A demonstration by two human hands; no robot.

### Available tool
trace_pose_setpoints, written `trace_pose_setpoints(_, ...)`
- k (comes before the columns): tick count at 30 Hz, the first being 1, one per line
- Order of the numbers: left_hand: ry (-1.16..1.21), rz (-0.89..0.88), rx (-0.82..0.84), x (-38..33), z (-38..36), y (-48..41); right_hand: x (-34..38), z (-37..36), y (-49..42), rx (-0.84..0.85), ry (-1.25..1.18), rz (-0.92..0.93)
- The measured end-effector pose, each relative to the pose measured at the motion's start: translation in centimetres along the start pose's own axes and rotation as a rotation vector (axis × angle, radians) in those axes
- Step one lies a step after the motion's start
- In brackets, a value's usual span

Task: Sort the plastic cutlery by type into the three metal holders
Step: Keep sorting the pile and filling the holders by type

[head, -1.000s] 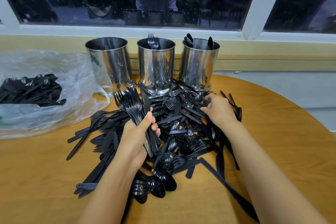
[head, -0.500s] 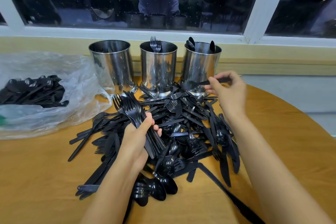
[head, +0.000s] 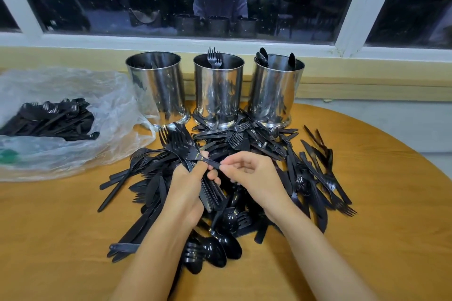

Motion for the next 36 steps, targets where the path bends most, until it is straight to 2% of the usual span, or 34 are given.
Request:
trace_pose_setpoints(4, -0.059, -0.032, -0.013, 0.0, 0.0, 0.1, 0.2, 0.4, 0.4, -0.190, -0.175, 0.002)
trace_pose_setpoints(7, -0.129, -0.063, -0.012, -0.2, -0.1, 0.4, 0.2, 0.2, 0.6, -0.234, -0.253, 0.006)
trace_pose_setpoints(12, -0.208, -0.116, -0.047, -0.5, -0.2, 0.5, 0.5, -2.1, 1.2, -0.011, -0.227, 0.006)
trace_pose_setpoints(16, -0.119, -0.086, -0.069, -0.5, 0.4, 0.0, 0.3, -2.9, 1.2, 0.062, -0.114, 0.066)
trace_pose_setpoints(19, -0.030, -0.094, -0.104, -0.3, 1.0, -0.5, 0.8, -2.1, 1.0, 0.087, 0.010, 0.125)
trace_pose_setpoints(22, 0.129, -0.082, -0.081, -0.5, 1.1, -0.6, 0.6, 0.6, -0.2, -0.082, 0.165, 0.148)
trace_pose_setpoints(25, 0.200, -0.093, -0.069, -0.9, 1.0, -0.4, 0.1, 3.5, -2.4, -0.198, 0.461, 0.112)
trace_pose_setpoints(29, 0.208, -0.076, -0.020, -0.7, 0.9, -0.4, -0.7, 4.5, -5.0, -0.066, 0.924, 0.085)
trace_pose_setpoints(32, 0.195, -0.057, -0.004, -0.6, 0.9, -0.4, -1.5, 4.1, -6.5, 0.081, 1.070, 0.066)
trace_pose_setpoints(36, 0.179, -0.046, -0.012, -0.4, 1.1, -0.6, -1.9, 4.0, -7.3, 0.151, 1.183, 0.093)
Point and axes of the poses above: each hand's wrist, its own y-axis away from the middle knuckle, its own z-axis out of the back of the hand, x = y × z, the point moved 3 cm from there along -y, towards the middle knuckle, and after that the axes turned 6 degrees about x, right-handed, at the moved point
